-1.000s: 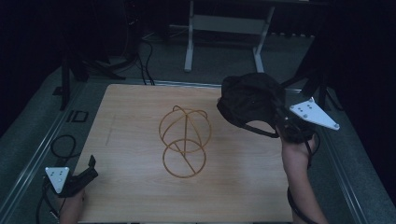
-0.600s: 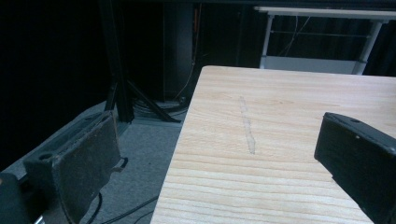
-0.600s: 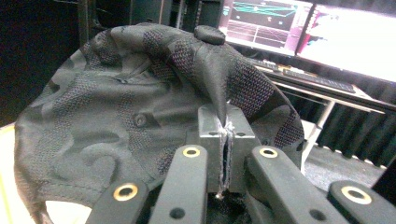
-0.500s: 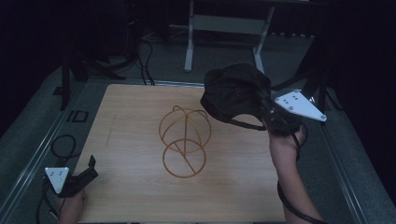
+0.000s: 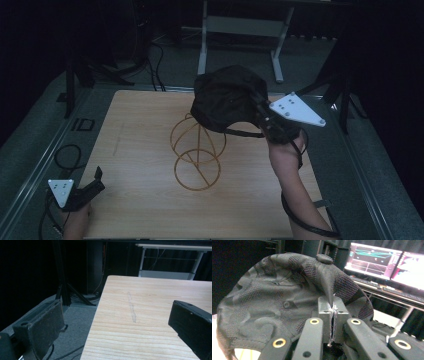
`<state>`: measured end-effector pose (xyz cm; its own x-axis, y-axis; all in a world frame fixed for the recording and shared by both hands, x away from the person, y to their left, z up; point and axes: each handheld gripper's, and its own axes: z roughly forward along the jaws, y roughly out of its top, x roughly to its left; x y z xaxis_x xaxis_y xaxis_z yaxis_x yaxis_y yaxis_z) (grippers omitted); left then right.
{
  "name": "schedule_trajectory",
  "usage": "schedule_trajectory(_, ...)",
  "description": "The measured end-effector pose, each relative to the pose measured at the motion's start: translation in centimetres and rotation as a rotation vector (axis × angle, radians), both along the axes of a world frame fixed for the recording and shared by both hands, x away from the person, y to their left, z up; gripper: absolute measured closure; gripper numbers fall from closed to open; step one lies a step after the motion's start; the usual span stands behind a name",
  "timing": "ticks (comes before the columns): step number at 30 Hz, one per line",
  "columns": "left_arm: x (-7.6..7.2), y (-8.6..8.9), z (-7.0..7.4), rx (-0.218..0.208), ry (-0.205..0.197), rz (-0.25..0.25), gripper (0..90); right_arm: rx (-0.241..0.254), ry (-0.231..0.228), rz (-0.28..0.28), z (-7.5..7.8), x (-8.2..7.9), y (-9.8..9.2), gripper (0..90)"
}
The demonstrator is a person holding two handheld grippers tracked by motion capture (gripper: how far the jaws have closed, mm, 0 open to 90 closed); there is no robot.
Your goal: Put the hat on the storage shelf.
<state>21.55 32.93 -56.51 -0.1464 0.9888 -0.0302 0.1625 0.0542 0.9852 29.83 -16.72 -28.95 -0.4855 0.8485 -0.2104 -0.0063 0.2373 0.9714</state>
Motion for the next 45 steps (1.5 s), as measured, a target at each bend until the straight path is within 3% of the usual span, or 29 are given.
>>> schedule_trajectory(7, 0.0, 0.0, 0.0, 0.000, 0.000, -0.003, 0.6, -0.023, -0.006, 0.057, -0.3, -0.5, 2.9, 87.9)
schedule_trajectory(16, 0.0, 0.0, 0.0, 0.000, 0.000, -0.004, 0.6, -0.022, 0.007, 0.133, -0.8, -2.1, 4.4, 87.8)
schedule_trajectory(20, 0.0, 0.0, 0.0, 0.000, -0.001, -0.003, 0.6, -0.020, 0.020, 0.156, -1.6, -2.9, 4.8, 87.8)
schedule_trajectory(25, 0.0, 0.0, 0.0, 0.000, -0.001, -0.003, 0.6, -0.052, 0.040, 0.179, -3.3, -3.4, 5.8, 87.8)
schedule_trajectory(34, 0.0, 0.0, 0.0, 0.000, 0.000, -0.004, 0.6, -0.070, 0.088, 0.192, -5.3, -3.3, 6.4, 87.6)
schedule_trajectory(45, 0.0, 0.0, 0.0, -0.001, -0.001, -0.004, 0.6, -0.085, 0.171, 0.220, -7.2, -1.8, 6.9, 85.5)
